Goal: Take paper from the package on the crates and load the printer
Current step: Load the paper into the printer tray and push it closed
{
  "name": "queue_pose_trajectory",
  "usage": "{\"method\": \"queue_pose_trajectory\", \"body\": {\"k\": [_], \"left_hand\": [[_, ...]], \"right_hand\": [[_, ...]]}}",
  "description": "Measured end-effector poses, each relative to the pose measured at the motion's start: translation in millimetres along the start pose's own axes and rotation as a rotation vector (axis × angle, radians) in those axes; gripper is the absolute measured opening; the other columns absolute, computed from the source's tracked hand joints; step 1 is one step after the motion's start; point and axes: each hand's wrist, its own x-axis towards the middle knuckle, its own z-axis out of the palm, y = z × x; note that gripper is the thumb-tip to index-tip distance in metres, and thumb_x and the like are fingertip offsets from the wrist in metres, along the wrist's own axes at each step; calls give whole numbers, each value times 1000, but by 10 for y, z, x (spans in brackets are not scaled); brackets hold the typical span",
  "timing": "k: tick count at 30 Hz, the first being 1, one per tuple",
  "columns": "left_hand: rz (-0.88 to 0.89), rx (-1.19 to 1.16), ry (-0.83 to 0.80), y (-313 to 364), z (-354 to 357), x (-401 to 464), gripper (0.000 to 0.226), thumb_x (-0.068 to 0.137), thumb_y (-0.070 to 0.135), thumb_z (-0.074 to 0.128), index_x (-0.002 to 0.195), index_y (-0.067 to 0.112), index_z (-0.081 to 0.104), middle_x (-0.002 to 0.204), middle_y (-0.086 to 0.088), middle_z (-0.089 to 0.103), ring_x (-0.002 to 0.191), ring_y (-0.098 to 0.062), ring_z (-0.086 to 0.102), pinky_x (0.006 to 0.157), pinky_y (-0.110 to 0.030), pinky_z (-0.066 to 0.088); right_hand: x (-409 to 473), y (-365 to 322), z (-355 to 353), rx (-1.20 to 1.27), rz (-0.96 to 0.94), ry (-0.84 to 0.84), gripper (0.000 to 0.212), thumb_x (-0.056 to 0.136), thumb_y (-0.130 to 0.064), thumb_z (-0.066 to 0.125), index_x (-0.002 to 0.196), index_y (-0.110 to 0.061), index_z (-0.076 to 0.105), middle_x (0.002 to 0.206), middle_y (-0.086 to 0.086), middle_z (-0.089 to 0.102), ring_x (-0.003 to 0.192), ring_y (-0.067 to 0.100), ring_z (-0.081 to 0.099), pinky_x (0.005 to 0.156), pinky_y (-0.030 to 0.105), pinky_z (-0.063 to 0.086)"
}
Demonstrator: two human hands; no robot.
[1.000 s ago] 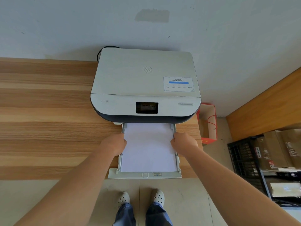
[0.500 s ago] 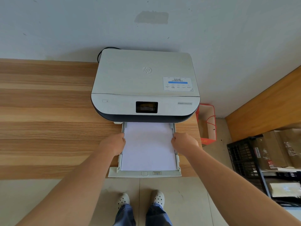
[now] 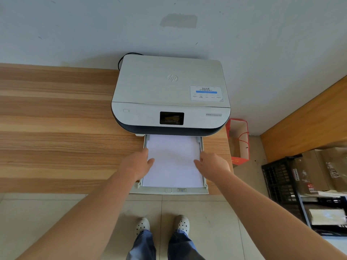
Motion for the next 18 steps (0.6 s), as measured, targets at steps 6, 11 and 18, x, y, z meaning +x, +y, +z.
{"method": "queue_pose_trajectory", "body": {"k": [6, 11, 18], "left_hand": [[305, 69, 31, 60, 256, -411, 48, 89, 56, 48, 123, 21, 47, 122, 4, 49, 111, -15, 45, 89, -31, 43], [412, 272, -34, 106, 489, -589, 81, 81, 68, 47, 145, 25, 25, 154, 0, 18, 141, -22, 14, 114, -41, 14], [360, 385, 39, 60, 589, -525, 73, 88, 47, 55, 148, 21, 21, 159, -6, 12, 145, -29, 7, 115, -46, 13]], "right_hand": [[-383, -95, 240, -89, -277, 59, 46, 91, -58, 44, 120, -22, 48, 117, 1, 55, 102, 20, 55, 84, 37, 50], [-503, -82, 522, -205, -412, 71, 74, 82, -68, 48, 142, -30, 27, 152, 4, 26, 138, 28, 25, 113, 47, 25], [-447, -125, 657, -345, -418, 67, 80, 85, -63, 51, 147, -31, 14, 160, 8, 3, 146, 34, 4, 116, 52, 7]]}}
